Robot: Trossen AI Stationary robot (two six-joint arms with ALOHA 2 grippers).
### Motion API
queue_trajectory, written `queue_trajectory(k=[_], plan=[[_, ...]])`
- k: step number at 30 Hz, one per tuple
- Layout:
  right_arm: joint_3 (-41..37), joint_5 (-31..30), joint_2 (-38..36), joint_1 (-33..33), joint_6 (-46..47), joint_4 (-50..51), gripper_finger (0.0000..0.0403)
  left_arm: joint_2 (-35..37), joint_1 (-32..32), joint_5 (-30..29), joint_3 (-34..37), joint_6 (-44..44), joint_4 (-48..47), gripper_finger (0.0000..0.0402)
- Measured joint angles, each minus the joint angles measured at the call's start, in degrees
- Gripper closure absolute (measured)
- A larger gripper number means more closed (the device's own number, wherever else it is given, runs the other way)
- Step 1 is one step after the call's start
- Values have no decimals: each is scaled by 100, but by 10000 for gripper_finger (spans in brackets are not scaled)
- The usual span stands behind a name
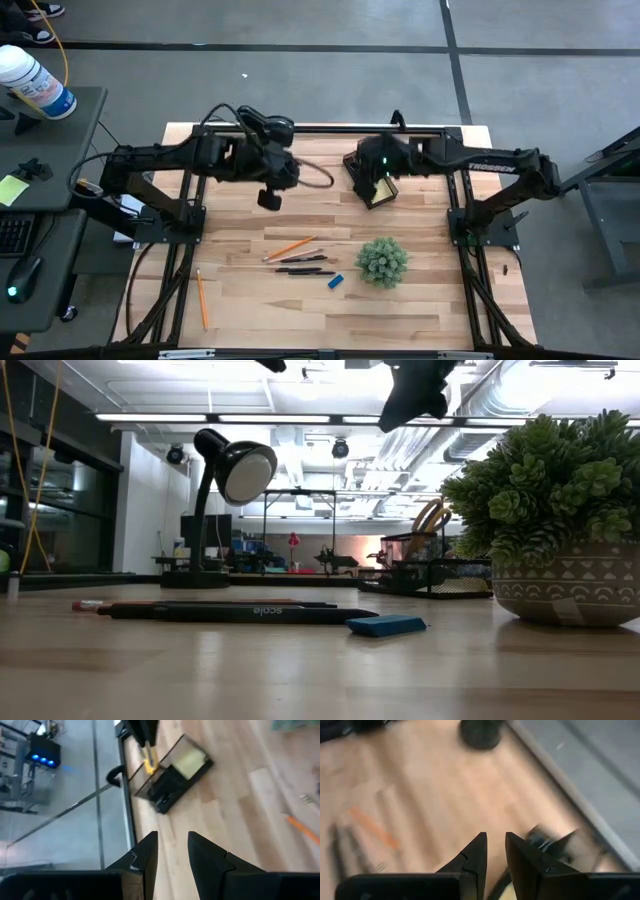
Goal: Pick and place office supplies into organizer
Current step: Put the blue eraser into the desk organizer
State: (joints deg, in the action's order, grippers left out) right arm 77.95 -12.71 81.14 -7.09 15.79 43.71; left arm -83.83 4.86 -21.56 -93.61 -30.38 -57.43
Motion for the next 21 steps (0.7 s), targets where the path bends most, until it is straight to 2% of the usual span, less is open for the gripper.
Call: queue_trajectory(k=[3,6,11,16,21], plan=[[-298,341,0,480,528,-265,336,-7,-343,25,301,345,-46,307],[-768,496,7,1007,810,-1247,336,-2,-705,35,724,796,-103,307],[-1499,407,7,1663,913,-2875,336,-7,-1361,73,1508,1793,-215,307],[-1920,72,9,1909,1566,-3797,336,-2,-1992,209,1743,2858,-817,307],[-2200,128,9,1932,2192,-4355,336,4,-2501,207,1743,3018,-983,307]])
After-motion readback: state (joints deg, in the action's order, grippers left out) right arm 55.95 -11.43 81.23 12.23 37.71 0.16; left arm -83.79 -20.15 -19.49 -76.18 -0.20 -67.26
